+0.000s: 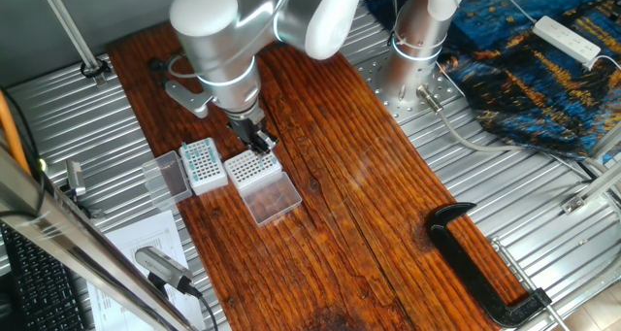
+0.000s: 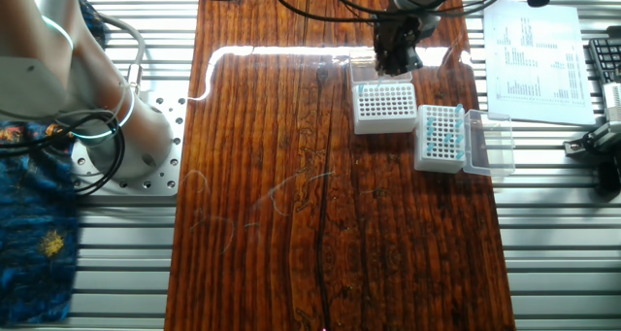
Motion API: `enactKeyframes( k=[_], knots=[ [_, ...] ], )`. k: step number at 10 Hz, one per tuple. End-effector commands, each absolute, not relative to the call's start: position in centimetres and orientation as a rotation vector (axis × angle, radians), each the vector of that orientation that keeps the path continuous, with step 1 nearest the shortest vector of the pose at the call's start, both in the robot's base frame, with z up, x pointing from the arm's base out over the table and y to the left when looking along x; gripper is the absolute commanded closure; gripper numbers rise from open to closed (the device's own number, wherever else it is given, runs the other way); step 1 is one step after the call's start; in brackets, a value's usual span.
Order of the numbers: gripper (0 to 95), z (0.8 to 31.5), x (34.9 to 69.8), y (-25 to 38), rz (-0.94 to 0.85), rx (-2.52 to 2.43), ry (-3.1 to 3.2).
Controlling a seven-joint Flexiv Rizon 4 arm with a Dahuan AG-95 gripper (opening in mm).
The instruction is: Transfer all medium pipette tips from one holder to another
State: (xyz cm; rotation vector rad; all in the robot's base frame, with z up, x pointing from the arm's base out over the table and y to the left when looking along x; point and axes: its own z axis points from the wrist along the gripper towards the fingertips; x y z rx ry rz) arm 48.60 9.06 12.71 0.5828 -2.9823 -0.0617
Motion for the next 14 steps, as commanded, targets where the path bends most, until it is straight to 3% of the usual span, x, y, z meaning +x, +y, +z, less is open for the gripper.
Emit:
enactKeyframes(
  k=[1,14],
  knots=[
    [95.0,12.72,48.35,8.94,-0.059,0.587,-2.985],
    [95.0,12.56,48.05,8.83,-0.054,0.589,-2.994]
  ],
)
